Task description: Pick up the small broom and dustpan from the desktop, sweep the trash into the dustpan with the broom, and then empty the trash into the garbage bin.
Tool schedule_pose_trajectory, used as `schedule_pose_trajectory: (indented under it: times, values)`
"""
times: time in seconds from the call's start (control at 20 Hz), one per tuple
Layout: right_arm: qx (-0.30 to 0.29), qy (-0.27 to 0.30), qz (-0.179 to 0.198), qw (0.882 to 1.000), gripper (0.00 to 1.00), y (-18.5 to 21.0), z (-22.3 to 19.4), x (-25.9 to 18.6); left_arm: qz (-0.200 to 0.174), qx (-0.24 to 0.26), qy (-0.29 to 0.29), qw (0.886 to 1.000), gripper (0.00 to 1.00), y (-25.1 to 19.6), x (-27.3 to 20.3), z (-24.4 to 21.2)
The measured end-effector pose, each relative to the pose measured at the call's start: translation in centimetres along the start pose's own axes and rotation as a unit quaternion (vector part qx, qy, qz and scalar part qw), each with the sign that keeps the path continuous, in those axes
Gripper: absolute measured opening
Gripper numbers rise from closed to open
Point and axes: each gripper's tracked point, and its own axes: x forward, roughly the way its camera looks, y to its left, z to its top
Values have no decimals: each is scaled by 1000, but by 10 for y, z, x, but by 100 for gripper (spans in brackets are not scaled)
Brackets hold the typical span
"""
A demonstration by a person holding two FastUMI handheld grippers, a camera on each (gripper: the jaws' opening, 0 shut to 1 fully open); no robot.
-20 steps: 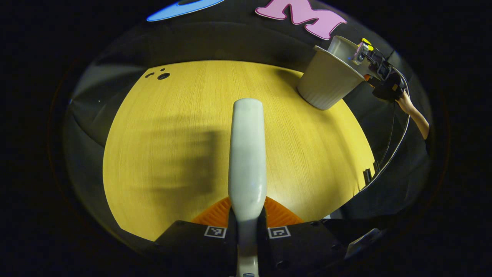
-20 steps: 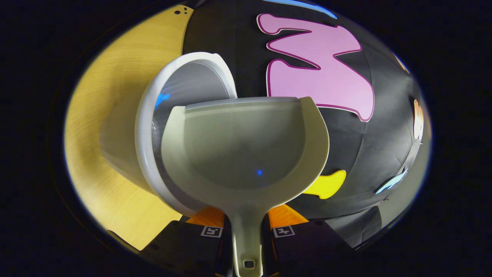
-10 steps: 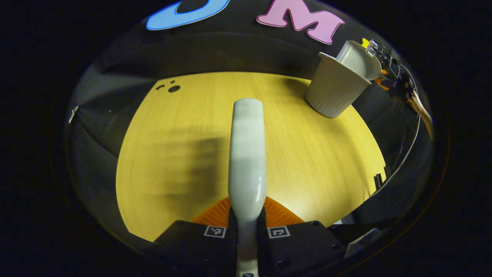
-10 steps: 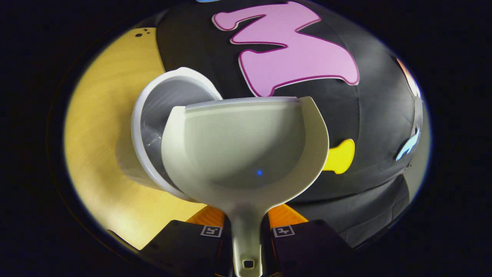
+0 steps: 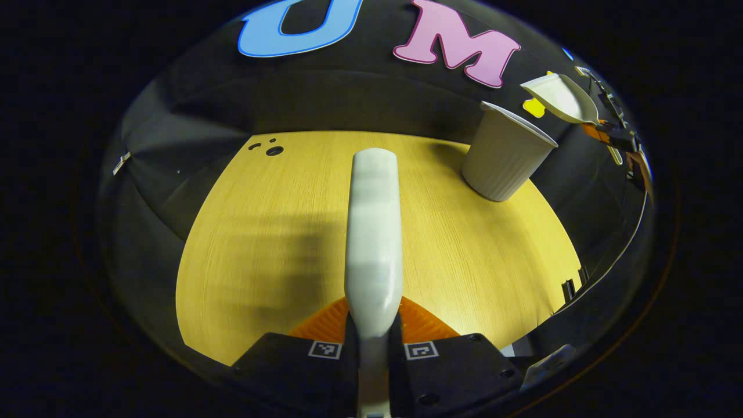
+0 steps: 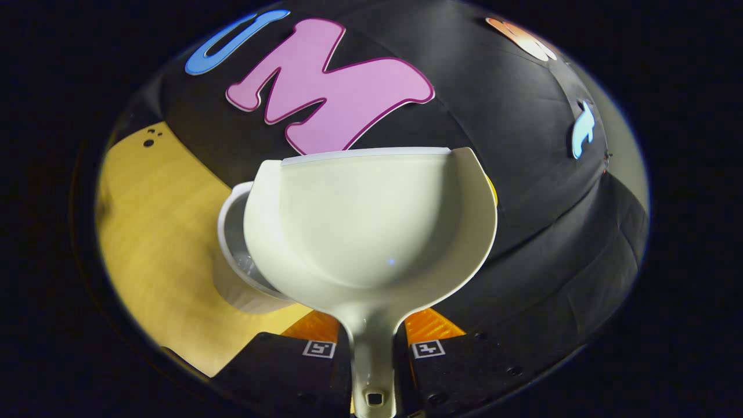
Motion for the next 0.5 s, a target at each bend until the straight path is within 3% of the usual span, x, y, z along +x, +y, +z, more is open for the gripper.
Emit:
schedule_pose_trajectory:
  times: [0.25, 0.5]
  values:
    - [76, -2, 78, 994, 30, 33, 14, -33, 16, -6, -9, 1000, 25, 13, -5, -17]
    - [124, 18, 165, 978, 33, 125, -11, -80, 20, -17, -1, 1000, 25, 24, -3, -38]
